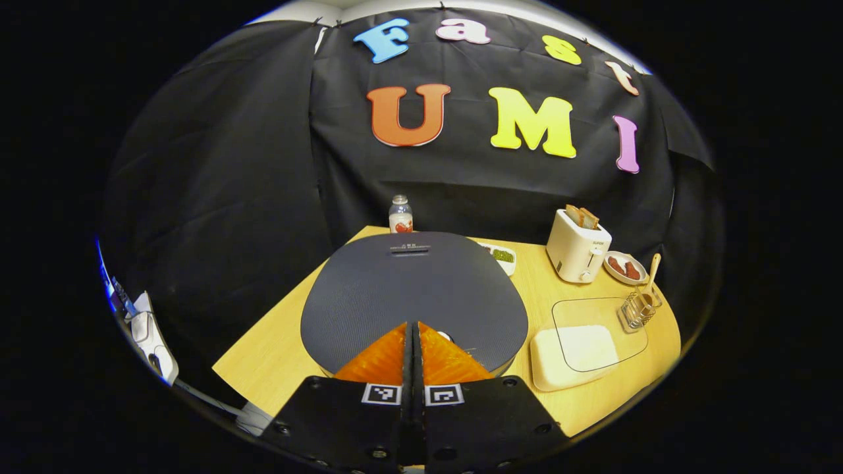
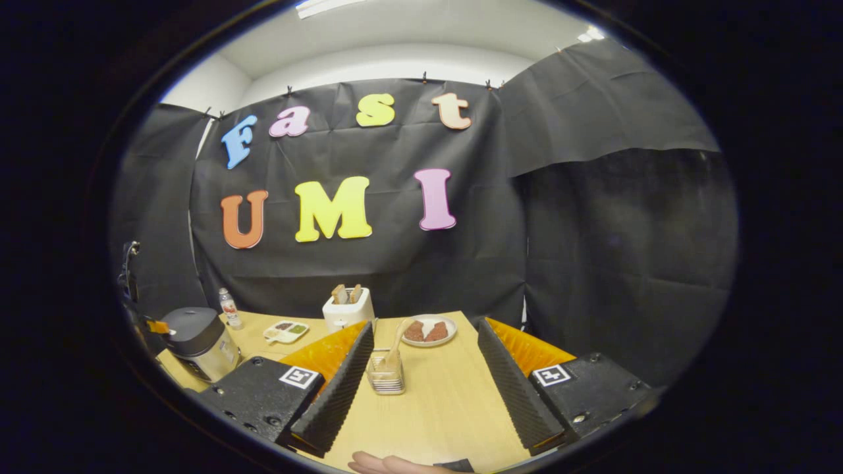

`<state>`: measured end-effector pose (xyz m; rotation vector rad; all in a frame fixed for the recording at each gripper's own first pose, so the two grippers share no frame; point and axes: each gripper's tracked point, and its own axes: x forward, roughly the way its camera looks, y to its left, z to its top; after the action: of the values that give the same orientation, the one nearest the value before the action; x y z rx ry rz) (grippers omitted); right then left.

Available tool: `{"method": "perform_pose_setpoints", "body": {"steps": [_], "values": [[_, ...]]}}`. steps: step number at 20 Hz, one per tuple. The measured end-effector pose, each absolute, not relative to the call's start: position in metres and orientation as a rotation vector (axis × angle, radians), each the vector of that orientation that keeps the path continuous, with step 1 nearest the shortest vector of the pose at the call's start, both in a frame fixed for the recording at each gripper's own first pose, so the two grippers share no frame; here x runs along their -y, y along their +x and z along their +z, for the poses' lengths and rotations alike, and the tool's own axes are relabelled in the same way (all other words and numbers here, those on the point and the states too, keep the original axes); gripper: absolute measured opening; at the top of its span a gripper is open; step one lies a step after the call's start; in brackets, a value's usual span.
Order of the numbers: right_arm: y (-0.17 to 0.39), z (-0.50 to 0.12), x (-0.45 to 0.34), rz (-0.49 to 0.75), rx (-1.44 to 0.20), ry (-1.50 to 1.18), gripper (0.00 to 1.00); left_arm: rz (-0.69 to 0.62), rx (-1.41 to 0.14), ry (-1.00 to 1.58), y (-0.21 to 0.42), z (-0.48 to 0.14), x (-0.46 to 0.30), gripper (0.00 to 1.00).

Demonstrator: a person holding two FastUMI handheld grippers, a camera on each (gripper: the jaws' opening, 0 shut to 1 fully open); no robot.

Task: Close the left gripper, press the button to open the rice cooker; take a wooden spoon from the chopstick holder with the right hand, scoop a spoonful of rice and pour it into the rice cooker, then put the wooden spoon back into the chopstick holder.

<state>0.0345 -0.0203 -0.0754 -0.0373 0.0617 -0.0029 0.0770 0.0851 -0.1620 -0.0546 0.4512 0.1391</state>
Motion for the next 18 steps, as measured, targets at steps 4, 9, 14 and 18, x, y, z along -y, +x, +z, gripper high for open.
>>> {"method": "perform_pose_setpoints", "body": {"steps": [4,9,14,18], "values": [[0.031,-0.076,0.019,-0.003,-0.047,-0.04,1.0,0.17,-0.455,0.023,0.074,-0.169,-0.084,0.0],[0.024,-0.091,0.003,0.051,-0.088,-0.031,1.0,0.163,-0.456,-0.039,0.078,-0.169,-0.085,0.0],[0.02,-0.102,0.006,0.063,-0.088,-0.064,1.0,0.196,-0.416,0.039,0.076,-0.158,-0.088,0.0],[0.026,-0.113,0.019,0.046,-0.105,-0.072,1.0,0.346,-0.263,0.059,0.056,-0.108,-0.115,0.54]]}}
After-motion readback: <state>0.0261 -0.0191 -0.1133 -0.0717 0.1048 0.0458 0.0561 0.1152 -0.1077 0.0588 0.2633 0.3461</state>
